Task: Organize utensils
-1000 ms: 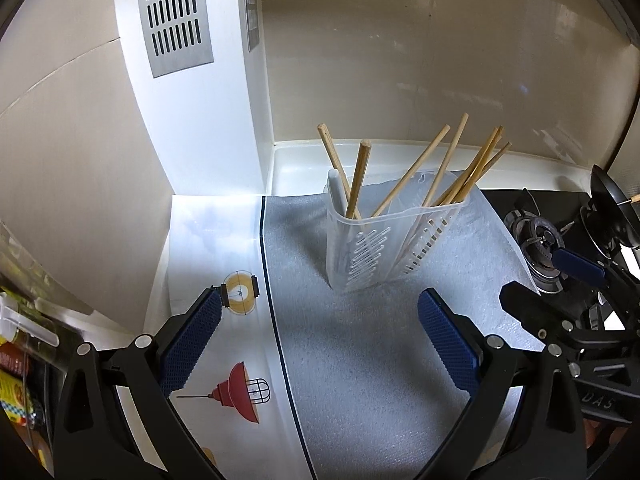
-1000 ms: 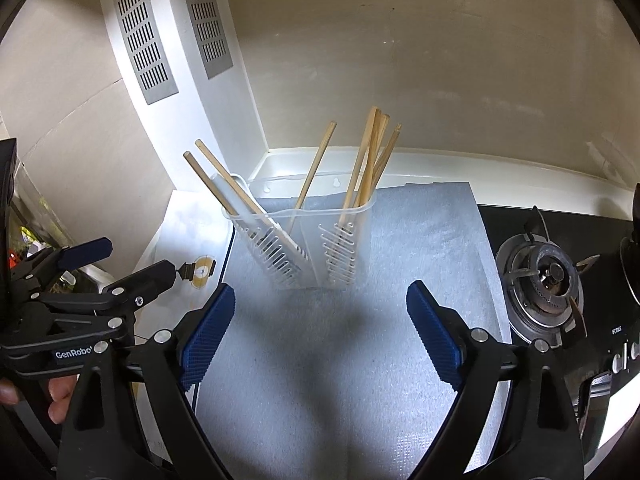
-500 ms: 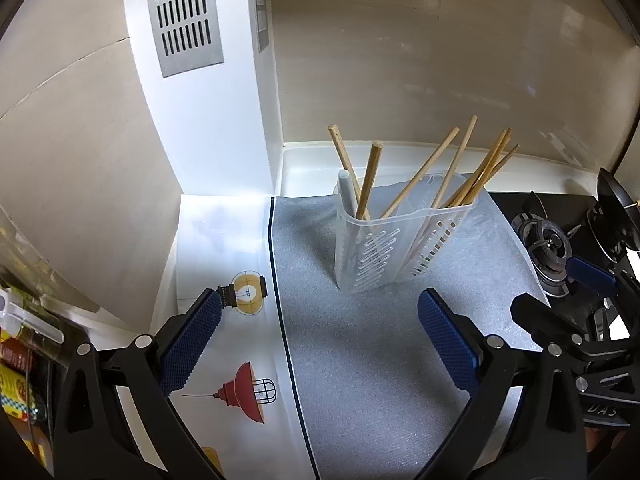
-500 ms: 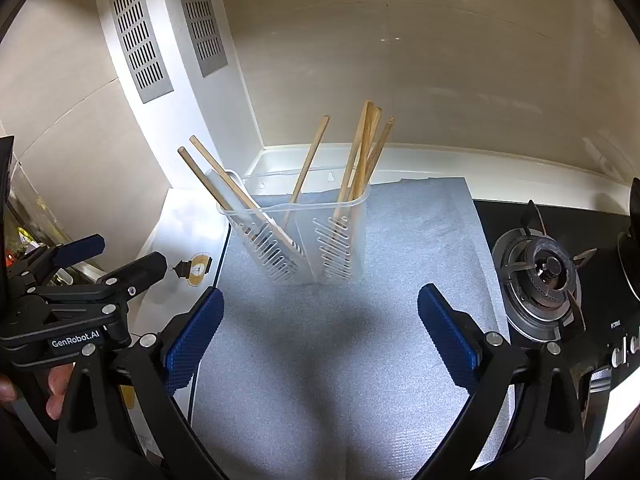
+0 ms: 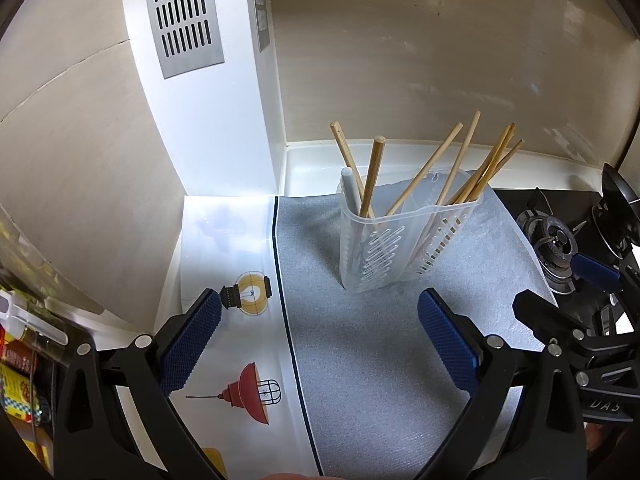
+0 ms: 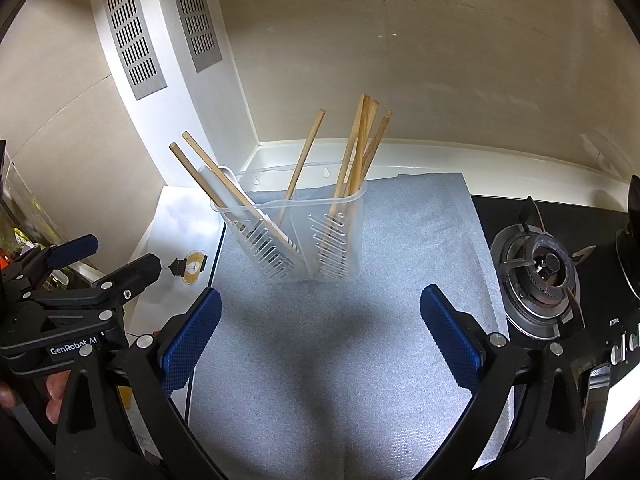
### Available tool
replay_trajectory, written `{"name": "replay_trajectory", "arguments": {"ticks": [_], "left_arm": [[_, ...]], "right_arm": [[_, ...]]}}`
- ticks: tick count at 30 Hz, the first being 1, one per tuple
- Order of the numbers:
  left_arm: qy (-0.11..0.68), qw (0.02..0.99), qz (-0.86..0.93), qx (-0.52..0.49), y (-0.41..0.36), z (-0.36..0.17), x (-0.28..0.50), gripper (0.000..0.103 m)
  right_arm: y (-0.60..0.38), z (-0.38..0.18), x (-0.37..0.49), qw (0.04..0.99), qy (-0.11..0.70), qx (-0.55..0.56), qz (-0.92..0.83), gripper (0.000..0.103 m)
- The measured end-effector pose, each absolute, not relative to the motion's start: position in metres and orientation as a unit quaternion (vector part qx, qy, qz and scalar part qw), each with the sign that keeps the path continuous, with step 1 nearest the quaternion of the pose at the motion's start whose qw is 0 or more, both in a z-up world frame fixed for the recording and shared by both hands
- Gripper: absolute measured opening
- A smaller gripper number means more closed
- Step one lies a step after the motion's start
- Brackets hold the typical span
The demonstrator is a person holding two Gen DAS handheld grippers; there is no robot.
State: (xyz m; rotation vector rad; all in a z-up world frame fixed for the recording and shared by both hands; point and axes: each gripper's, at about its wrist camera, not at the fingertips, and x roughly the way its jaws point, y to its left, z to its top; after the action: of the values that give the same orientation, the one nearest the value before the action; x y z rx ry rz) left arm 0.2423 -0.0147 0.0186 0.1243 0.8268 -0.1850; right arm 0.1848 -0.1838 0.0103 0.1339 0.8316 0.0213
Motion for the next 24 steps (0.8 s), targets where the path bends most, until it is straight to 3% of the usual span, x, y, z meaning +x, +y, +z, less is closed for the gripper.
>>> {"name": "replay_trajectory", "arguments": {"ticks": [24], "left_arm": [[0.41,0.906,-0.087,0.06,-0.0151,0.0148,0.2436,0.096]], "right_arm": [[-0.1813,0.0067,0.1863,0.91,0.41,0.065,0.011,0.098]]}}
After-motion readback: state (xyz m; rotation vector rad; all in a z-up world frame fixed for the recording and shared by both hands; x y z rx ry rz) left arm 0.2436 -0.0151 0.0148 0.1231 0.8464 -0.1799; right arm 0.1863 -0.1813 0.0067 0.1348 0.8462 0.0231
